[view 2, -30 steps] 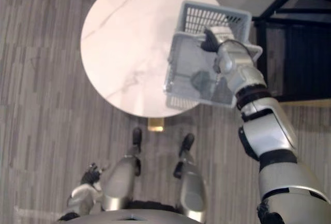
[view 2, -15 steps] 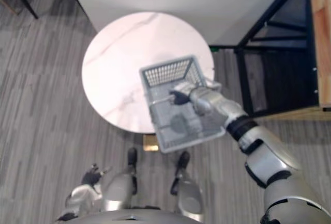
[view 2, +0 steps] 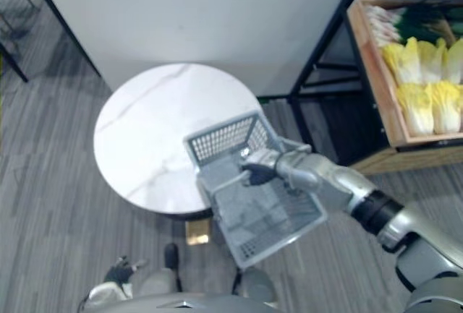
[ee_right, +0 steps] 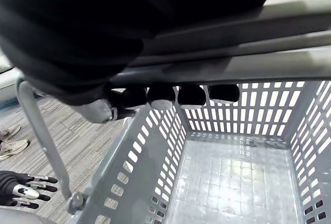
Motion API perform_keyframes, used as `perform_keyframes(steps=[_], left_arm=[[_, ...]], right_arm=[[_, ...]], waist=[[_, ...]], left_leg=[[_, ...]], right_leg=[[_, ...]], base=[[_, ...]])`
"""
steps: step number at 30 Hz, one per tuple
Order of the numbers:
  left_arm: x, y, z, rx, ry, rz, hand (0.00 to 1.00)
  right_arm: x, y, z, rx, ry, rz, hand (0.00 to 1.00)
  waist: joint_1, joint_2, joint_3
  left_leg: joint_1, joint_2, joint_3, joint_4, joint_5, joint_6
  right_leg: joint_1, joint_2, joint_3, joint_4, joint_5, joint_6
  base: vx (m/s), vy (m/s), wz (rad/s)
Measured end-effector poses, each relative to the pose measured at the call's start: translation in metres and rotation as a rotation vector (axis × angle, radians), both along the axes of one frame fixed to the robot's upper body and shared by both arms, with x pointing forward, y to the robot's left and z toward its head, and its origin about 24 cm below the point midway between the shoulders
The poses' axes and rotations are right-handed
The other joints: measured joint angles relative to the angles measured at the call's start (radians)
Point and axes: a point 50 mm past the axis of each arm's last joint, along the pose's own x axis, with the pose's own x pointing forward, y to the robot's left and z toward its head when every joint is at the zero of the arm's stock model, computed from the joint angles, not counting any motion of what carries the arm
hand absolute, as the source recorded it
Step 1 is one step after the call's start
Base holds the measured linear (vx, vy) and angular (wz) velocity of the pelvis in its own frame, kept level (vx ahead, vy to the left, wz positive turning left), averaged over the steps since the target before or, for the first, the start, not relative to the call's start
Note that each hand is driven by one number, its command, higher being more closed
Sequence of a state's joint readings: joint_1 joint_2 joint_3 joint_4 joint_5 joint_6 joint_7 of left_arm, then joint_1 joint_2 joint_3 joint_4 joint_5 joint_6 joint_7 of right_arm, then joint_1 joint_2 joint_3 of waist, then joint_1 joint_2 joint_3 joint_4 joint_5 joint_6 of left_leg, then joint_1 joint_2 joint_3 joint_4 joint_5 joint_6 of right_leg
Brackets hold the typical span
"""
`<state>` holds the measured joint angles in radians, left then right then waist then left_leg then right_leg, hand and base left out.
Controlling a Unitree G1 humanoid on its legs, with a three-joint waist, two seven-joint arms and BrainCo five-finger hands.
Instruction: Pick vegetable in the basket
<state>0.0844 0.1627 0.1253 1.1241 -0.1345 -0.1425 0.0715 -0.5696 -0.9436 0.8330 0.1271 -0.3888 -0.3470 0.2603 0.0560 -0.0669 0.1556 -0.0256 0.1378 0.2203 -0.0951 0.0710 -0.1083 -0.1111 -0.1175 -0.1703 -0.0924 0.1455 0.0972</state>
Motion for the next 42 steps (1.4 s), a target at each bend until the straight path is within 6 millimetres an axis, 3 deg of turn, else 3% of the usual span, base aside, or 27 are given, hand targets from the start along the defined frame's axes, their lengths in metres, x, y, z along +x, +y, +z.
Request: perform_keyframes(steps=[4, 7, 19, 24, 26, 28, 30, 31, 32, 33, 34, 35, 36, 37, 38, 39, 40, 41, 42], left_arm=[[-0.007, 0.001, -0.002, -0.003, 0.023, 0.013, 0.00], [-0.017, 0.001, -0.004, -0.005, 0.046, 0.018, 0.00], [-0.038, 0.001, -0.007, -0.013, 0.116, 0.023, 0.00], [-0.046, 0.000, -0.009, -0.013, 0.151, 0.013, 0.00], [-0.046, 0.001, -0.009, -0.006, 0.156, -0.021, 0.00], [-0.046, 0.002, -0.008, 0.003, 0.163, -0.050, 0.00], [-0.044, 0.003, -0.008, 0.016, 0.169, -0.098, 0.00], [-0.040, 0.001, -0.008, 0.019, 0.169, -0.142, 0.00], [-0.037, -0.003, -0.008, 0.015, 0.167, -0.173, 0.00], [-0.034, -0.005, -0.008, 0.013, 0.162, -0.194, 0.00], [-0.030, -0.004, -0.007, 0.018, 0.150, -0.202, 0.00], [-0.029, 0.003, -0.006, 0.033, 0.151, -0.204, 0.00], [-0.022, 0.008, -0.003, 0.051, 0.141, -0.210, 0.00], [-0.026, 0.003, -0.006, 0.032, 0.159, -0.200, 0.00], [-0.026, 0.001, -0.007, 0.022, 0.163, -0.197, 0.00], [-0.025, -0.002, -0.008, 0.018, 0.161, -0.210, 0.00], [-0.024, -0.004, -0.008, 0.014, 0.169, -0.227, 0.00], [-0.025, -0.001, -0.008, 0.019, 0.171, -0.231, 0.00], [-0.025, 0.001, -0.007, 0.027, 0.176, -0.238, 0.00]], right_arm=[[-0.004, -0.006, 0.009, 0.032, 0.002, -0.006, 1.00], [-0.013, -0.012, 0.000, 0.041, 0.036, -0.015, 1.00], [-0.028, -0.026, -0.004, 0.057, 0.055, -0.049, 1.00], [-0.039, -0.035, -0.016, 0.079, 0.082, -0.099, 1.00], [-0.044, -0.040, -0.017, 0.094, 0.081, -0.127, 1.00], [-0.045, -0.042, -0.013, 0.086, 0.041, -0.131, 1.00], [-0.050, -0.044, -0.015, 0.059, 0.026, -0.132, 1.00], [-0.052, -0.045, -0.017, 0.037, 0.020, -0.130, 1.00], [-0.052, -0.044, -0.017, 0.031, 0.012, -0.129, 1.00], [-0.049, -0.042, -0.014, 0.041, -0.017, -0.121, 1.00], [-0.047, -0.041, -0.011, 0.047, -0.028, -0.119, 1.00], [-0.047, -0.041, -0.012, 0.050, -0.029, -0.118, 1.00], [-0.043, -0.041, -0.008, 0.042, -0.049, -0.112, 1.00], [-0.039, -0.036, -0.008, 0.037, -0.066, -0.101, 1.00], [-0.039, -0.035, -0.007, 0.043, -0.070, -0.095, 1.00], [-0.039, -0.035, -0.007, 0.050, -0.072, -0.097, 1.00], [-0.037, -0.034, -0.008, 0.060, -0.078, -0.102, 1.00], [-0.037, -0.033, -0.007, 0.063, -0.082, -0.100, 1.00], [-0.036, -0.032, -0.006, 0.069, -0.090, -0.096, 1.00]], waist=[[-0.010, -0.003, -0.018], [-0.022, -0.005, -0.049], [-0.025, -0.002, -0.063], [-0.033, -0.012, -0.059], [-0.047, -0.021, -0.057], [-0.082, -0.035, -0.047], [-0.091, -0.042, -0.042], [-0.095, -0.026, -0.040], [-0.095, 0.008, -0.038], [-0.088, 0.020, -0.028], [-0.089, 0.000, -0.023], [-0.095, -0.019, -0.030], [-0.079, -0.037, -0.024], [-0.063, 0.020, -0.035], [-0.066, 0.024, -0.033], [-0.079, 0.018, -0.037], [-0.075, 0.013, -0.039], [-0.071, 0.007, -0.043], [-0.070, -0.001, -0.048]], left_leg=[[0.012, 0.001, 0.017, 0.000, -0.006, -0.001], [0.016, 0.002, 0.019, 0.000, -0.011, -0.002], [0.075, 0.012, 0.065, 0.005, -0.034, -0.009], [0.134, 0.015, 0.113, 0.066, -0.088, -0.018], [0.142, -0.004, 0.141, 0.072, -0.103, -0.011], [0.130, -0.028, 0.210, 0.104, -0.127, 0.003], [0.132, -0.046, 0.272, 0.131, -0.144, 0.009], [0.129, -0.035, 0.322, 0.133, -0.148, 0.038], [0.127, -0.007, 0.356, 0.131, -0.150, 0.057], [0.115, 0.028, 0.426, 0.162, -0.158, 0.066], [0.117, 0.036, 0.464, 0.211, -0.189, 0.071], [0.118, 0.033, 0.479, 0.250, -0.207, 0.068], [0.095, 0.052, 0.517, 0.314, -0.263, 0.057], [0.106, 0.102, 0.579, 0.278, -0.242, 0.070], [0.112, 0.109, 0.624, 0.259, -0.227, 0.068], [0.125, 0.100, 0.670, 0.235, -0.202, 0.060], [0.129, 0.101, 0.731, 0.239, -0.199, 0.061], [0.129, 0.101, 0.755, 0.242, -0.197, 0.059], [0.125, 0.104, 0.783, 0.247, -0.194, 0.054]], right_leg=[[0.003, 0.003, 0.016, -0.001, 0.001, -0.001], [0.012, 0.004, 0.016, -0.011, 0.001, 0.000], [0.034, 0.015, 0.061, 0.013, -0.004, -0.006], [-0.015, 0.006, 0.122, 0.229, -0.111, -0.002], [-0.047, -0.004, 0.164, 0.274, -0.122, 0.007], [-0.078, -0.010, 0.239, 0.249, -0.106, 0.045], [-0.093, -0.023, 0.262, 0.204, -0.114, 0.039], [-0.087, -0.033, 0.208, 0.161, -0.167, 0.026], [-0.092, -0.035, 0.137, 0.180, -0.185, -0.020], [-0.154, -0.071, -0.019, 0.377, -0.193, -0.139], [-0.166, -0.142, -0.142, 0.602, -0.225, -0.198], [-0.150, -0.178, -0.191, 0.657, -0.212, -0.220], [-0.143, -0.143, -0.243, 0.582, -0.198, -0.222], [-0.096, -0.048, -0.180, 0.413, -0.140, -0.198], [-0.094, -0.052, -0.195, 0.460, -0.172, -0.223], [-0.081, -0.092, -0.228, 0.544, -0.230, -0.198], [-0.049, -0.130, -0.238, 0.524, -0.249, -0.151], [-0.039, -0.145, -0.237, 0.495, -0.247, -0.136], [-0.023, -0.158, -0.235, 0.442, -0.233, -0.097]], base=[[0.00, -0.001, -0.10], [0.00, 0.000, 0.00], [0.01, -0.010, -0.11], [0.00, 0.020, -0.32], [-0.04, 0.064, -0.48], [-0.08, 0.076, -0.80], [-0.11, 0.123, -1.04], [-0.13, 0.142, -1.19], [-0.16, 0.142, -1.29], [-0.11, 0.114, -1.26], [-0.04, 0.106, -1.16], [-0.01, 0.060, -1.30], [-0.12, 0.007, -1.59], [-0.15, 0.004, -1.73], [-0.12, 0.032, -1.51], [-0.03, 0.036, -1.39], [-0.04, -0.009, -1.39], [-0.07, -0.118, -1.28], [-0.08, -0.190, -0.95]])
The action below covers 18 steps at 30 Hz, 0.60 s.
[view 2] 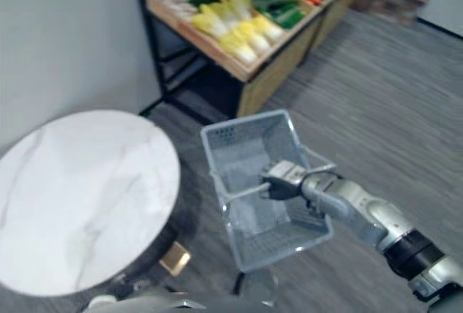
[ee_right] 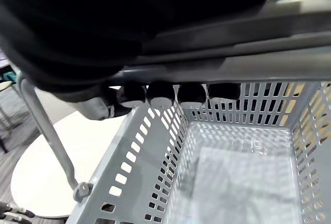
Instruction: Pick vegetable in the basket
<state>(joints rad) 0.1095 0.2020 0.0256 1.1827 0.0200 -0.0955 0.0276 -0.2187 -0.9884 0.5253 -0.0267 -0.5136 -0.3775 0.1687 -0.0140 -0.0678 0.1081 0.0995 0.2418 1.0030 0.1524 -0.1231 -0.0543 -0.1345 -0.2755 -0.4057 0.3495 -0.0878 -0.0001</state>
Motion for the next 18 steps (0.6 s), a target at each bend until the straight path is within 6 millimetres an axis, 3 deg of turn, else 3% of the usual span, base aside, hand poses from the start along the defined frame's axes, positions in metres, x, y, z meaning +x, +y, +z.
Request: perform_keyframes(steps=[1, 3, 4, 7, 10, 12, 13, 14, 16, 18], left_arm=[[0.000, -0.002, 0.000, -0.002, 0.002, -0.008, 0.00], [0.002, -0.004, -0.001, -0.010, 0.005, -0.015, 0.00], [0.001, -0.008, -0.002, -0.020, 0.008, -0.023, 0.00], [0.002, -0.013, -0.003, -0.030, 0.009, -0.035, 0.00], [0.002, -0.012, -0.003, -0.030, 0.010, -0.043, 0.00], [0.002, -0.012, -0.003, -0.027, 0.010, -0.049, 0.00], [0.002, -0.011, -0.002, -0.022, 0.009, -0.048, 0.00], [0.001, -0.010, -0.002, -0.017, 0.010, -0.047, 0.00], [0.001, -0.016, -0.003, -0.022, -0.002, -0.031, 0.00], [-0.004, -0.019, -0.004, -0.029, 0.002, -0.018, 0.00]], right_arm=[[0.001, 0.000, 0.001, 0.006, -0.008, -0.002, 1.00], [0.000, 0.000, 0.000, 0.003, -0.005, -0.006, 1.00], [-0.001, -0.001, -0.002, -0.010, -0.006, -0.004, 1.00], [-0.007, -0.003, -0.010, -0.029, 0.020, -0.010, 1.00], [-0.008, -0.003, -0.011, -0.023, 0.021, -0.012, 1.00], [-0.008, -0.004, -0.011, -0.023, 0.021, -0.013, 1.00], [-0.007, -0.004, -0.011, -0.021, 0.018, -0.014, 1.00], [-0.007, -0.004, -0.010, -0.019, 0.012, -0.016, 1.00], [-0.006, -0.003, -0.008, -0.005, -0.007, -0.021, 1.00], [-0.005, 0.003, -0.008, 0.021, -0.021, -0.005, 1.00]], waist=[[-0.010, -0.003, -0.003], [-0.009, 0.016, -0.003], [-0.014, 0.040, -0.003], [-0.025, 0.062, -0.014], [-0.040, 0.063, -0.014], [-0.039, 0.064, -0.011], [-0.035, 0.046, 0.000], [-0.034, 0.048, 0.001], [-0.018, 0.058, 0.006], [-0.002, 0.063, 0.007]], left_leg=[[-0.009, 0.020, 0.029, 0.025, 0.002, -0.003], [-0.012, 0.055, 0.059, 0.051, 0.013, -0.021], [-0.011, 0.079, 0.066, 0.058, 0.030, -0.032], [-0.004, 0.116, 0.052, 0.061, 0.101, -0.027], [-0.005, 0.159, 0.048, 0.104, 0.157, -0.018], [-0.013, 0.201, -0.027, 0.201, 0.178, 0.010], [-0.043, 0.203, -0.154, 0.270, 0.181, 0.018], [-0.056, 0.183, -0.234, 0.292, 0.155, -0.002], [-0.100, 0.039, -0.533, 0.286, 0.027, -0.016], [-0.099, -0.049, -0.688, 0.222, -0.012, -0.019]], right_leg=[[0.008, 0.013, 0.000, -0.070, 0.014, 0.061], [0.021, 0.060, 0.004, -0.148, 0.015, 0.070], [0.022, 0.091, 0.011, -0.171, 0.024, 0.072], [0.023, 0.139, 0.021, -0.175, 0.021, 0.055], [0.025, 0.170, 0.038, -0.179, 0.016, 0.024], [0.044, 0.186, 0.071, -0.188, 0.012, 0.009], [0.067, 0.183, 0.108, -0.200, 0.012, 0.001], [0.076, 0.178, 0.129, -0.206, 0.013, -0.003], [0.082, 0.172, 0.229, -0.231, 0.012, -0.012], [0.079, 0.199, 0.320, -0.243, 0.019, -0.019]], base=[[-0.08, -0.271, -1.03], [-0.04, -0.263, -0.81], [-0.04, -0.241, -0.54], [-0.04, -0.216, -0.28], [-0.05, -0.192, -0.23], [-0.05, -0.139, -0.46], [-0.02, -0.045, -0.50], [-0.05, -0.032, -0.79], [-0.05, 0.033, -1.14], [-0.03, 0.065, -1.54]])
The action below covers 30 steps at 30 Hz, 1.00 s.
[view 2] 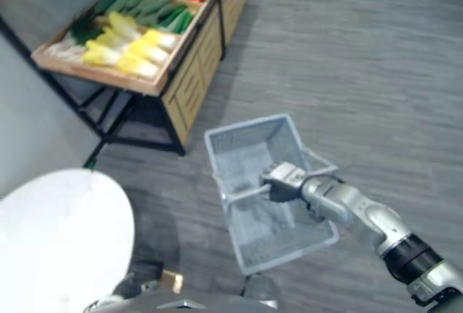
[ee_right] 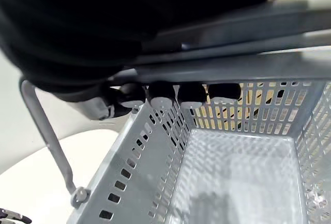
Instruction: Pick vegetable in the basket
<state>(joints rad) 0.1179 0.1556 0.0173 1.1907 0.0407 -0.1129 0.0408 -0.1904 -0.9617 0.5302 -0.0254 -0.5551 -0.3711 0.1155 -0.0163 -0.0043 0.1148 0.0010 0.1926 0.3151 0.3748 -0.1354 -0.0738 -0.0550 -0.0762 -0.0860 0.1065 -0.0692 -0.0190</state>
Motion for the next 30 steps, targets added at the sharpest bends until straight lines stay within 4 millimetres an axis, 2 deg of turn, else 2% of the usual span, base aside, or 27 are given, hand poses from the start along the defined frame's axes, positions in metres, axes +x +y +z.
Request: perform_keyframes(steps=[1, 2, 3, 4, 5, 7, 10, 16, 19, 21, 22, 23, 26, 27, 28, 29, 30], left_arm=[[-0.004, 0.000, 0.000, -0.003, 0.002, 0.009, 0.00], [-0.005, -0.002, -0.001, -0.006, 0.002, 0.012, 0.00], [-0.008, -0.005, -0.002, -0.016, 0.008, 0.017, 0.00], [-0.009, -0.004, -0.002, -0.013, 0.009, 0.027, 0.00], [-0.008, -0.003, -0.001, -0.012, 0.006, 0.030, 0.00], [-0.004, -0.007, -0.002, -0.019, -0.003, 0.032, 0.00], [-0.001, -0.010, -0.001, -0.025, -0.013, 0.027, 0.00], [0.000, -0.008, -0.001, -0.017, -0.011, 0.002, 0.00], [0.000, -0.008, -0.001, -0.016, -0.009, -0.019, 0.00], [0.002, -0.006, 0.000, -0.011, -0.012, -0.036, 0.00], [0.003, -0.003, 0.001, -0.004, -0.013, -0.043, 0.00], [0.004, 0.000, 0.001, 0.006, -0.014, -0.055, 0.00], [0.004, 0.004, 0.002, 0.018, -0.011, -0.062, 0.00], [0.003, 0.007, 0.003, 0.027, -0.007, -0.078, 0.00], [0.003, 0.009, 0.003, 0.031, -0.003, -0.085, 0.00], [0.003, 0.009, 0.003, 0.033, -0.004, -0.087, 0.00], [0.005, 0.009, 0.003, 0.035, -0.008, -0.091, 0.00]], right_arm=[[0.003, 0.006, 0.004, 0.010, -0.020, 0.024, 1.00], [0.005, 0.008, 0.007, 0.012, -0.032, 0.034, 1.00], [0.008, 0.011, 0.011, 0.011, -0.050, 0.046, 1.00], [0.008, 0.012, 0.011, 0.001, -0.059, 0.053, 1.00], [0.008, 0.011, 0.011, -0.008, -0.064, 0.055, 1.00], [0.009, 0.003, 0.009, -0.047, -0.058, 0.032, 1.00], [0.010, -0.002, 0.003, -0.056, -0.035, 0.005, 1.00], [-0.006, -0.008, -0.014, -0.041, 0.037, -0.018, 1.00], [-0.003, -0.014, -0.010, -0.036, 0.017, -0.057, 1.00], [-0.003, -0.016, -0.011, -0.025, 0.018, -0.088, 1.00], [-0.002, -0.015, -0.012, -0.010, 0.016, -0.098, 1.00], [-0.002, -0.012, -0.012, 0.007, 0.010, -0.106, 1.00], [-0.002, -0.005, -0.016, 0.022, 0.003, -0.099, 1.00], [-0.004, -0.002, -0.018, 0.034, 0.010, -0.098, 1.00], [-0.006, -0.001, -0.021, 0.046, 0.022, -0.101, 1.00], [-0.006, 0.000, -0.021, 0.057, 0.020, -0.103, 1.00], [-0.005, 0.003, -0.021, 0.072, 0.016, -0.102, 1.00]], waist=[[0.001, 0.008, 0.002], [0.002, 0.014, 0.005], [0.006, 0.033, 0.003], [0.005, 0.041, -0.011], [0.001, 0.037, -0.009], [-0.005, 0.040, -0.004], [0.003, 0.047, 0.000], [0.010, 0.044, 0.001], [0.010, 0.042, 0.002], [0.017, 0.026, 0.007], [0.016, 0.017, 0.011], [0.005, 0.000, 0.021], [-0.008, -0.013, 0.037], [-0.009, -0.021, 0.049], [-0.009, -0.023, 0.055], [-0.009, -0.021, 0.057], [-0.009, -0.026, 0.057]], left_leg=[[0.000, -0.035, -0.084, -0.049, -0.004, 0.000], [0.000, -0.047, -0.116, -0.078, -0.002, 0.002], [0.001, -0.059, -0.149, -0.130, 0.001, 0.014], [0.010, -0.071, -0.179, -0.168, -0.003, 0.010], [0.004, -0.079, -0.189, -0.179, -0.003, 0.010], [-0.015, -0.113, -0.191, -0.195, -0.002, 0.010], [-0.014, -0.140, -0.191, -0.197, -0.003, 0.010], [0.033, -0.136, -0.216, -0.260, -0.028, 0.019], [0.043, -0.139, -0.210, -0.281, -0.045, 0.028], [0.052, -0.153, -0.188, -0.282, -0.053, 0.037], [0.057, -0.166, -0.182, -0.278, -0.059, 0.046], [0.059, -0.173, -0.181, -0.270, -0.067, 0.056], [0.081, -0.178, -0.181, -0.271, -0.091, 0.077], [0.110, -0.180, -0.184, -0.272, -0.094, 0.082], [0.135, -0.177, -0.187, -0.274, -0.098, 0.093], [0.146, -0.176, -0.188, -0.278, -0.098, 0.096], [0.163, -0.174, -0.191, -0.285, -0.102, 0.099]], right_leg=[[-0.015, 0.024, 0.049, 0.001, 0.004, -0.006], [-0.021, 0.039, 0.074, 0.001, 0.004, -0.006], [-0.038, 0.064, 0.110, 0.002, 0.006, -0.002], [-0.062, 0.065, 0.144, -0.002, 0.019, 0.016], [-0.076, 0.059, 0.153, -0.010, 0.030, 0.025], [-0.099, 0.033, 0.178, -0.048, 0.100, 0.070], [-0.090, 0.004, 0.184, -0.070, 0.114, 0.090], [-0.059, 0.011, 0.171, -0.098, 0.129, 0.095], [-0.067, 0.011, 0.191, -0.104, 0.135, 0.105], [-0.092, 0.011, 0.209, -0.058, 0.124, 0.111], [-0.117, 0.009, 0.225, 0.001, 0.099, 0.115], [-0.143, 0.002, 0.228, 0.072, 0.074, 0.121], [-0.223, 0.008, 0.216, 0.276, 0.069, 0.117], [-0.255, 0.002, 0.189, 0.389, 0.074, 0.108], [-0.285, -0.014, 0.147, 0.471, 0.088, 0.084], [-0.297, -0.024, 0.123, 0.499, 0.083, 0.070], [-0.314, -0.044, 0.073, 0.526, 0.053, 0.038]], base=[[-0.04, 0.095, -1.59], [-0.05, 0.138, -1.58], [-0.01, 0.169, -1.37], [0.02, 0.174, -1.17], [0.05, 0.169, -0.66], [0.02, 0.194, -0.22], [-0.01, 0.177, 0.01], [0.00, 0.070, 0.04], [-0.03, 0.068, -0.20], [-0.05, 0.066, -0.31], [-0.04, 0.063, -0.24], [-0.04, 0.051, -0.15], [-0.07, 0.015, -0.07], [-0.01, 0.022, 0.09], [0.04, 0.017, 0.11], [0.09, 0.004, 0.08], [0.14, -0.008, 0.05]])
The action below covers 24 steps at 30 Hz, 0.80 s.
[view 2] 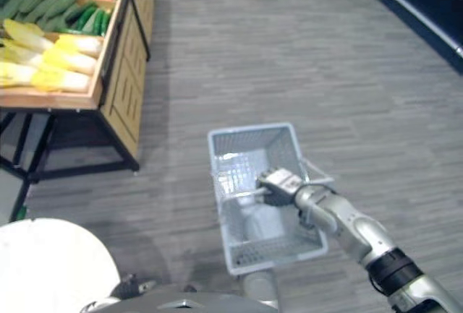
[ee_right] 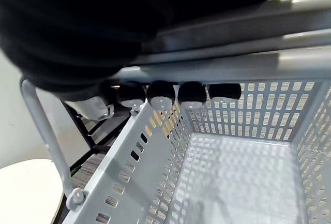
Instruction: Pick vegetable in the basket
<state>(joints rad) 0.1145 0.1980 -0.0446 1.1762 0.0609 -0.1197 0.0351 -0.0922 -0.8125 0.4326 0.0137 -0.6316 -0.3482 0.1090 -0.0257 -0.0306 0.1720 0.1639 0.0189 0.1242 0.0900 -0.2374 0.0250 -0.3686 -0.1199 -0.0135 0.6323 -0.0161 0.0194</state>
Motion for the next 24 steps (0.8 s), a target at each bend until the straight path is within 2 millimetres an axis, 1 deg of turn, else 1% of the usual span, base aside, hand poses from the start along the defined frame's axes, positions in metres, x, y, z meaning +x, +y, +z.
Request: perform_keyframes(steps=[1, 2, 3, 4, 5, 6, 7, 8, 9, 10, 11, 12, 13, 14, 15, 16, 17, 18, 19, 20, 21, 22, 23, 24], left_arm=[[0.001, 0.000, 0.000, 0.000, -0.002, -0.002, 0.00], [0.002, 0.000, 0.000, 0.000, -0.003, -0.004, 0.00], [0.004, -0.001, 0.000, 0.000, -0.007, -0.010, 0.00], [0.007, -0.002, 0.001, -0.003, -0.010, -0.015, 0.00], [0.007, -0.002, 0.001, -0.004, -0.013, -0.016, 0.00], [0.009, -0.003, 0.001, -0.004, -0.016, -0.016, 0.00], [0.009, -0.002, 0.001, -0.004, -0.017, -0.016, 0.00], [0.008, -0.001, 0.001, 0.000, -0.013, -0.016, 0.00], [0.007, -0.004, 0.000, -0.005, -0.003, -0.017, 0.00], [0.010, -0.010, -0.001, -0.018, -0.007, -0.038, 0.00], [0.013, -0.013, -0.001, -0.023, -0.013, -0.051, 0.00], [0.013, -0.013, -0.001, -0.023, -0.016, -0.050, 0.00], [0.012, -0.012, -0.001, -0.025, -0.017, -0.031, 0.00], [0.011, -0.013, -0.001, -0.027, -0.014, -0.026, 0.00], [0.011, -0.014, -0.001, -0.031, -0.012, -0.020, 0.00], [0.011, -0.014, -0.001, -0.032, -0.016, -0.009, 0.00], [0.011, -0.013, -0.001, -0.033, -0.018, 0.003, 0.00], [0.011, -0.013, -0.001, -0.036, -0.021, 0.015, 0.00], [0.011, -0.013, -0.001, -0.036, -0.026, 0.028, 0.00], [0.016, -0.012, 0.001, -0.034, -0.049, 0.030, 0.00], [0.019, -0.012, 0.002, -0.033, -0.060, 0.028, 0.00], [0.021, -0.012, 0.003, -0.038, -0.074, 0.045, 0.00], [0.022, -0.012, 0.003, -0.040, -0.077, 0.053, 0.00], [0.023, -0.012, 0.003, -0.043, -0.087, 0.059, 0.00]], right_arm=[[0.000, 0.002, 0.000, 0.010, 0.000, 0.003, 1.00], [0.000, 0.003, -0.001, 0.015, 0.000, 0.005, 1.00], [0.000, 0.005, 0.000, 0.023, -0.002, 0.010, 1.00], [0.000, 0.006, 0.000, 0.030, -0.003, 0.011, 1.00], [0.000, 0.006, 0.000, 0.032, -0.007, 0.011, 1.00], [0.001, 0.004, 0.002, 0.034, -0.016, 0.005, 1.00], [0.003, 0.003, 0.004, 0.037, -0.025, -0.001, 1.00], [0.003, 0.003, 0.005, 0.038, -0.028, -0.004, 1.00], [0.005, -0.001, 0.005, 0.033, -0.030, -0.026, 1.00], [0.006, -0.004, 0.004, 0.026, -0.029, -0.049, 1.00], [0.009, -0.009, 0.007, 0.023, -0.040, -0.079, 1.00], [0.011, -0.011, 0.009, 0.024, -0.050, -0.088, 1.00], [0.013, -0.016, 0.018, 0.025, -0.083, -0.106, 1.00], [0.014, -0.018, 0.021, 0.024, -0.096, -0.112, 1.00], [0.015, -0.022, 0.024, 0.020, -0.107, -0.121, 1.00], [0.016, -0.024, 0.026, 0.012, -0.112, -0.128, 1.00], [0.016, -0.025, 0.025, 0.008, -0.110, -0.128, 1.00], [0.015, -0.025, 0.025, 0.008, -0.107, -0.127, 1.00], [0.014, -0.024, 0.023, 0.013, -0.100, -0.125, 1.00], [0.013, -0.023, 0.023, 0.018, -0.100, -0.124, 1.00], [0.013, -0.023, 0.022, 0.020, -0.097, -0.125, 1.00], [0.010, -0.024, 0.018, 0.018, -0.080, -0.134, 1.00], [0.008, -0.025, 0.015, 0.017, -0.070, -0.139, 1.00], [0.004, -0.026, 0.012, 0.015, -0.055, -0.144, 1.00]], waist=[[0.003, 0.002, 0.001], [0.003, 0.005, 0.002], [0.001, 0.015, 0.008], [-0.004, 0.022, 0.013], [-0.004, 0.023, 0.013], [-0.003, 0.023, 0.017], [-0.004, 0.011, 0.019], [-0.004, 0.003, 0.017], [-0.006, 0.020, 0.021], [-0.001, 0.040, 0.015], [0.005, 0.056, 0.016], [0.002, 0.059, 0.015], [-0.003, 0.061, 0.013], [-0.004, 0.064, 0.011], [-0.004, 0.067, 0.008], [-0.001, 0.069, 0.007], [0.001, 0.068, 0.006], [0.003, 0.068, 0.006], [0.009, 0.057, 0.011], [0.018, 0.056, 0.011], [0.025, 0.055, 0.012], [0.037, 0.053, 0.013], [0.043, 0.053, 0.013], [0.057, 0.053, 0.013]], left_leg=[[-0.001, 0.010, -0.002, 0.001, -0.009, -0.003], [-0.003, 0.017, -0.005, 0.001, -0.013, -0.007], [-0.004, 0.034, -0.019, -0.001, -0.022, -0.016], [0.000, 0.054, -0.032, -0.003, -0.034, -0.029], [0.004, 0.063, -0.034, -0.003, -0.040, -0.037], [0.018, 0.080, -0.045, -0.004, -0.052, -0.066], [0.043, 0.092, -0.057, -0.015, -0.069, -0.089], [0.059, 0.095, -0.064, -0.024, -0.080, -0.105], [0.087, 0.119, -0.088, -0.029, -0.099, -0.125], [0.082, 0.146, -0.110, -0.014, -0.092, -0.121], [0.074, 0.176, -0.141, 0.024, -0.055, -0.113], [0.059, 0.185, -0.157, 0.049, -0.033, -0.113], [0.031, 0.197, -0.199, 0.120, 0.022, -0.115], [0.015, 0.199, -0.213, 0.158, 0.046, -0.117], [-0.010, 0.200, -0.229, 0.224, 0.088, -0.124], [-0.054, 0.195, -0.254, 0.333, 0.170, -0.154], [-0.098, 0.182, -0.279, 0.447, 0.294, -0.178], [-0.119, 0.179, -0.278, 0.497, 0.379, -0.184], [-0.160, 0.184, -0.263, 0.596, 0.528, -0.189], [-0.236, 0.195, -0.212, 0.752, 0.447, -0.170], [-0.274, 0.201, -0.179, 0.824, 0.374, -0.141], [-0.334, 0.201, -0.125, 0.902, 0.274, -0.089], [-0.360, 0.198, -0.104, 0.915, 0.238, -0.074], [-0.421, 0.186, -0.063, 0.914, 0.174, -0.056]], right_leg=[[-0.016, -0.009, -0.033, -0.032, -0.007, -0.010], [-0.022, -0.008, -0.043, -0.068, -0.007, -0.010], [-0.029, -0.007, -0.053, -0.164, 0.001, 0.002], [-0.030, -0.007, -0.052, -0.281, 0.025, 0.026], [-0.030, -0.007, -0.049, -0.344, 0.036, 0.042], [-0.026, -0.009, -0.041, -0.468, 0.056, 0.070], [-0.020, -0.015, -0.042, -0.560, 0.067, 0.087], [-0.013, -0.023, -0.044, -0.585, 0.066, 0.088], [-0.016, -0.014, -0.064, -0.534, 0.184, 0.107], [-0.040, 0.003, -0.079, -0.465, 0.183, 0.099], [-0.049, 0.025, -0.103, -0.403, 0.123, 0.057], [-0.049, 0.030, -0.117, -0.378, 0.103, 0.044], [-0.041, 0.036, -0.138, -0.334, 0.060, 0.024], [-0.032, 0.037, -0.146, -0.323, 0.041, 0.019], [-0.014, 0.039, -0.157, -0.316, 0.019, 0.012], [0.028, 0.041, -0.172, -0.323, -0.007, 0.004], [0.078, 0.041, -0.187, -0.337, -0.028, -0.004], [0.114, 0.040, -0.195, -0.352, -0.035, -0.008], [0.186, 0.038, -0.201, -0.399, -0.047, -0.021], [0.248, 0.039, -0.203, -0.444, -0.058, -0.024], [0.282, 0.039, -0.204, -0.467, -0.063, -0.021], [0.348, 0.037, -0.211, -0.505, -0.073, -0.023], [0.378, 0.033, -0.221, -0.520, -0.078, -0.023], [0.429, 0.029, -0.234, -0.538, -0.097, -0.012]], base=[[0.18, -0.027, 0.05], [0.25, -0.068, 0.10], [0.32, -0.124, 0.25], [0.33, -0.146, 0.28], [0.41, -0.199, 0.32], [0.48, -0.259, 0.37], [0.50, -0.285, 0.43], [0.54, -0.328, 0.52], [0.52, -0.326, 0.41], [0.61, -0.393, 0.35], [0.46, -0.321, 0.17], [0.47, -0.317, 0.19], [0.47, -0.282, 0.19], [0.49, -0.262, 0.22], [0.50, -0.235, 0.21], [0.48, -0.218, 0.23], [0.47, -0.208, 0.19], [0.48, -0.176, 0.23], [0.48, -0.137, 0.25], [0.45, -0.126, 0.26], [0.46, -0.125, 0.22], [0.35, -0.085, 0.20], [0.35, -0.060, 0.28], [0.29, 0.029, 0.21]])
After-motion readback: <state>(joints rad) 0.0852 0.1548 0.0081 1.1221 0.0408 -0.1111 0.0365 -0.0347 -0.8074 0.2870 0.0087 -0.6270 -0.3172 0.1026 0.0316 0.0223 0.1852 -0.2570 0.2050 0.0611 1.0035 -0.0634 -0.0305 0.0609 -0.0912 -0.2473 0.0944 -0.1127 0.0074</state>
